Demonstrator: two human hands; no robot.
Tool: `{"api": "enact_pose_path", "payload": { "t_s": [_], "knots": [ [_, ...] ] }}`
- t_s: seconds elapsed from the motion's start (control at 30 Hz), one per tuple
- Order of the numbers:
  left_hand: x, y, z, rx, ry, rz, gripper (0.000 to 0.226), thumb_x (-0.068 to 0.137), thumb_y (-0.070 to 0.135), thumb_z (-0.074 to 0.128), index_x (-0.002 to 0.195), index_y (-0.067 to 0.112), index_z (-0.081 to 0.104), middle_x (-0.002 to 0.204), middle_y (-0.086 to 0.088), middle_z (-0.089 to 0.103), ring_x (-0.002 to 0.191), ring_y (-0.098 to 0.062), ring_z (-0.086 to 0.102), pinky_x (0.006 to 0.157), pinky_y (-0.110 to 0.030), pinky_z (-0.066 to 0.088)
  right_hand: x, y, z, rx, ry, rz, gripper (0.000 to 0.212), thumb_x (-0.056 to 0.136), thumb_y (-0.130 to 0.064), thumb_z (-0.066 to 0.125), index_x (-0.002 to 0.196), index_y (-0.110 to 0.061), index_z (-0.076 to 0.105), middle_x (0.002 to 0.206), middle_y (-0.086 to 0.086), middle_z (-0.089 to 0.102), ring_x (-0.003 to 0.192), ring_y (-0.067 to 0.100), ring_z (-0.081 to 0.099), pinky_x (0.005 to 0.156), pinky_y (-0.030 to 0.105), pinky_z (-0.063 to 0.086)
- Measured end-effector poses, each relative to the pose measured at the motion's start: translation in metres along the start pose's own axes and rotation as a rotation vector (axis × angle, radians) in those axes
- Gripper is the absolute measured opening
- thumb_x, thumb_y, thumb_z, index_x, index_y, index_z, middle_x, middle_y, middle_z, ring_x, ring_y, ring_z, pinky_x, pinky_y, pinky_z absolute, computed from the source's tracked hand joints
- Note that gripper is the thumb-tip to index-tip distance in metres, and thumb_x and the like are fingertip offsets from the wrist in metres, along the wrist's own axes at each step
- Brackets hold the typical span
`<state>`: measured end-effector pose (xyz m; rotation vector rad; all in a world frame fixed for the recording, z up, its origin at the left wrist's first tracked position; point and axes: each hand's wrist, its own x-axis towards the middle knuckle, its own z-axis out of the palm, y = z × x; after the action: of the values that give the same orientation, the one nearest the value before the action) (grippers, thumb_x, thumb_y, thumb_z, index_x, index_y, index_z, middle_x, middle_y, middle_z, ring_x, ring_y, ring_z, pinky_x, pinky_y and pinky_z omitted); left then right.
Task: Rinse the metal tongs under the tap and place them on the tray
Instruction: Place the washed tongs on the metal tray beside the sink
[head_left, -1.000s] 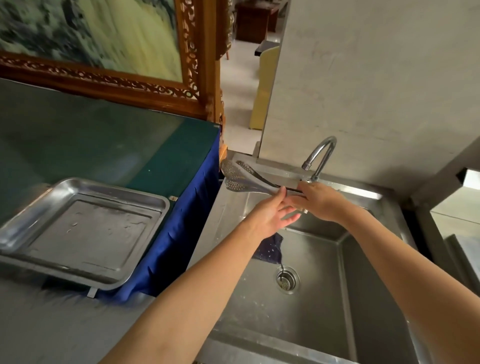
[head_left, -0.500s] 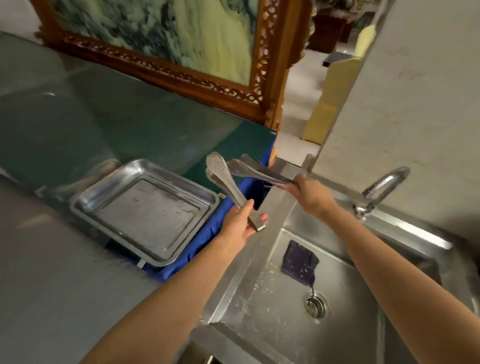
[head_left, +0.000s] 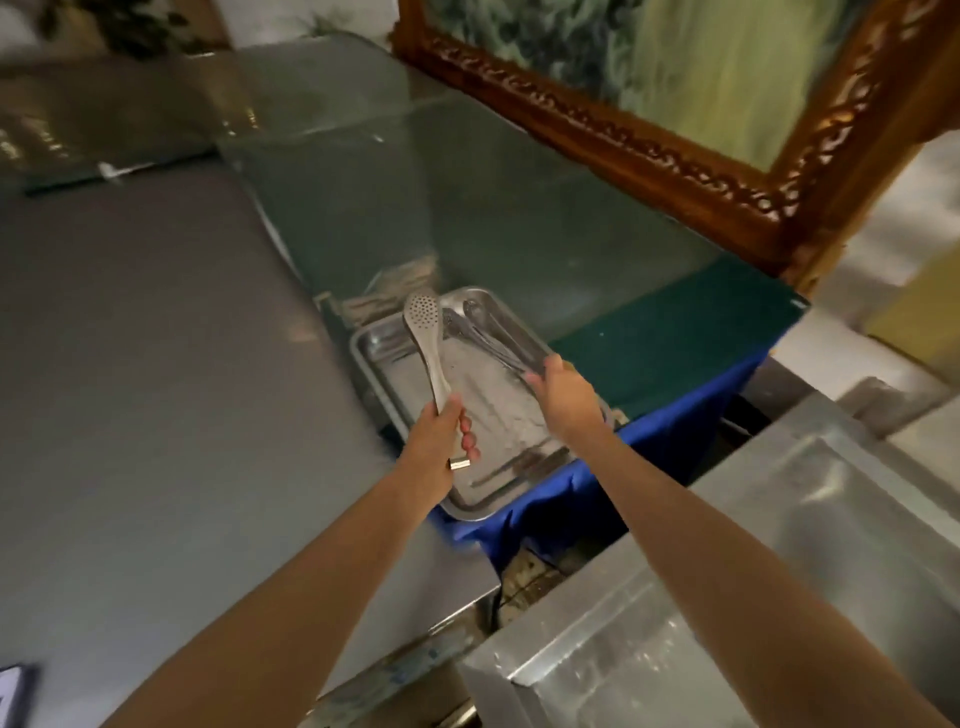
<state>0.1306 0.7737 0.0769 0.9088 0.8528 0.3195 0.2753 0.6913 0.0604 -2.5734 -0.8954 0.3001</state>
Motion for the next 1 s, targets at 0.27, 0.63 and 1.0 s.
{"api": "enact_pose_path", "payload": {
  "t_s": [0.27,0.63,1.0],
  "knots": [
    [0.011,0.001,-0.031,-0.095,0.049,-0.041,0.021,0.100,0.021,0.040,0.081,0.013,0.042,0.061,-0.002,0.039,0.038,-0.008,0.037,0.035,-0.018,0.034,0.017,0.016,0.050,-0.024,-0.064,0.061,0.035,0.099,-0.024,0.037,0.124,0.000,0.043,0.122,0.025,0.049,0.107,0.038,0.053,0.086,0.046,0.046],
    [0.015,-0.008,-0.027,-0.063,0.017,-0.094,0.015,0.099,0.023,0.042,0.090,0.012,0.044,0.062,-0.001,0.041,0.046,-0.012,0.037,0.040,-0.023,0.039,0.030,0.033,0.056,-0.437,-0.103,0.113,0.041,0.097,-0.030,0.041,0.125,0.000,0.042,0.127,0.019,0.050,0.116,0.031,0.050,0.096,0.042,0.044],
    [0.028,-0.017,0.001,-0.004,-0.009,-0.100,0.022,0.097,0.033,0.044,0.096,0.013,0.053,0.086,-0.004,0.061,0.080,-0.018,0.057,0.082,-0.040,0.053,0.011,0.003,0.028,0.086,0.055,-0.134,0.040,0.096,-0.036,0.043,0.125,-0.008,0.046,0.120,0.011,0.052,0.108,0.021,0.051,0.091,0.031,0.046]
  ]
}}
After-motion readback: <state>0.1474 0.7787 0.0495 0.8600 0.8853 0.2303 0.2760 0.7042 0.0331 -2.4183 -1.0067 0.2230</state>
